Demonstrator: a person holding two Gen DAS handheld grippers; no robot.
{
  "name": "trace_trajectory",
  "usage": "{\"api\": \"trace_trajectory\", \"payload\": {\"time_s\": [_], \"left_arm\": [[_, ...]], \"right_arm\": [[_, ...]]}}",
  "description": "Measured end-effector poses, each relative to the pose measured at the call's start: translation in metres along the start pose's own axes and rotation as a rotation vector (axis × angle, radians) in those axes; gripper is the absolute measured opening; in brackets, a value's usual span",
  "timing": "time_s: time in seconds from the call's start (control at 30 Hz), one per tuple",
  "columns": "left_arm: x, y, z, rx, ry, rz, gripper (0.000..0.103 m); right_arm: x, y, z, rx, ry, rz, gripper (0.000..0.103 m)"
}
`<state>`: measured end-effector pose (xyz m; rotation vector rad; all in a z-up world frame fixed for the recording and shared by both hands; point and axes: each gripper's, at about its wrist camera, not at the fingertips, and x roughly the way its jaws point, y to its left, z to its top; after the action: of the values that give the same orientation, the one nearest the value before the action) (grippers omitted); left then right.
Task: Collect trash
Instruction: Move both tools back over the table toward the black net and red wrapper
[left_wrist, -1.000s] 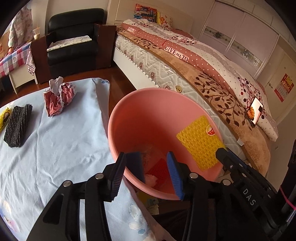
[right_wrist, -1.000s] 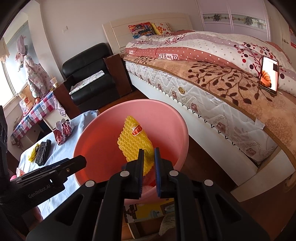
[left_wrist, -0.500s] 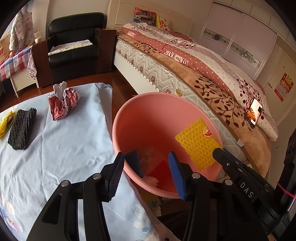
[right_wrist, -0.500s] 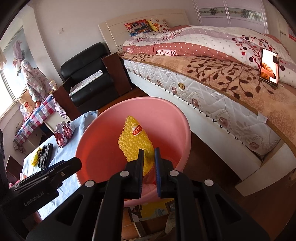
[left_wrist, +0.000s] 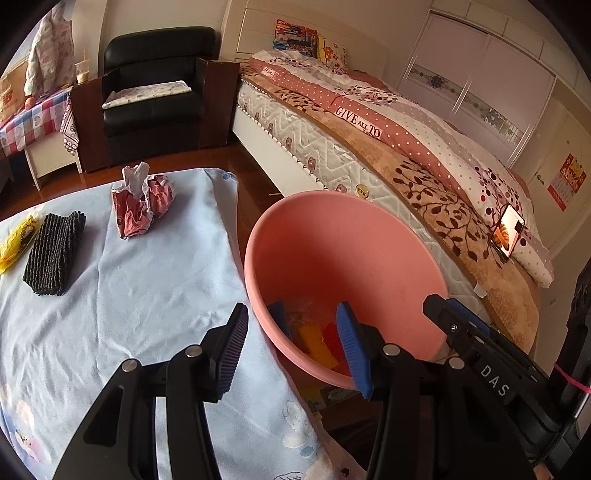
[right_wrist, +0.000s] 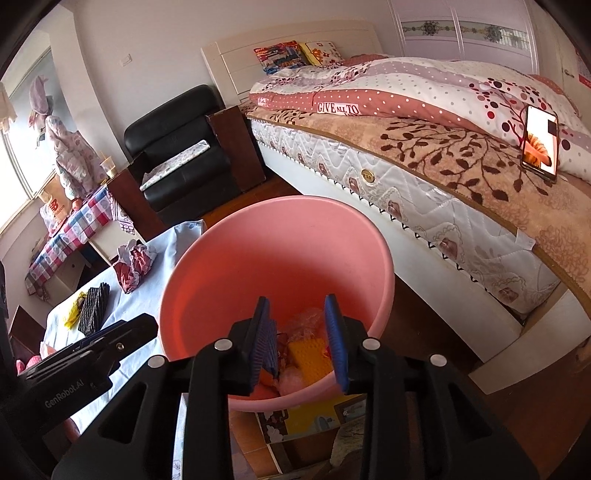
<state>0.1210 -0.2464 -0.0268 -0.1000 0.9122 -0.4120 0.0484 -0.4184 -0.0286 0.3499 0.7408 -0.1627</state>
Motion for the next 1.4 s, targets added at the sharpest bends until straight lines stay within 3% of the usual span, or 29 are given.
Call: {"api": "trace_trajectory", "payload": {"time_s": [0.53, 1.07, 1.4], "left_arm": [[-0.046, 0.057, -0.005, -0.059, -0.073, 0.062, 0.049], [-0.1, 0.18, -0.025, -0.198, -0.151, 0.212, 0.049], [-0.1, 0.251, -0.016, -0.3, -0.164, 0.287, 0.049]], "right_arm": [[-0.017, 0.053, -0.004, -0.087, -0.024, 0.037, 0.031], [-0.015, 0.128, -0.02, -0.191, 0.018, 0.121, 0.031], [0.005, 0.17, -0.021, -0.226, 0.052, 0.19, 0.031]]}}
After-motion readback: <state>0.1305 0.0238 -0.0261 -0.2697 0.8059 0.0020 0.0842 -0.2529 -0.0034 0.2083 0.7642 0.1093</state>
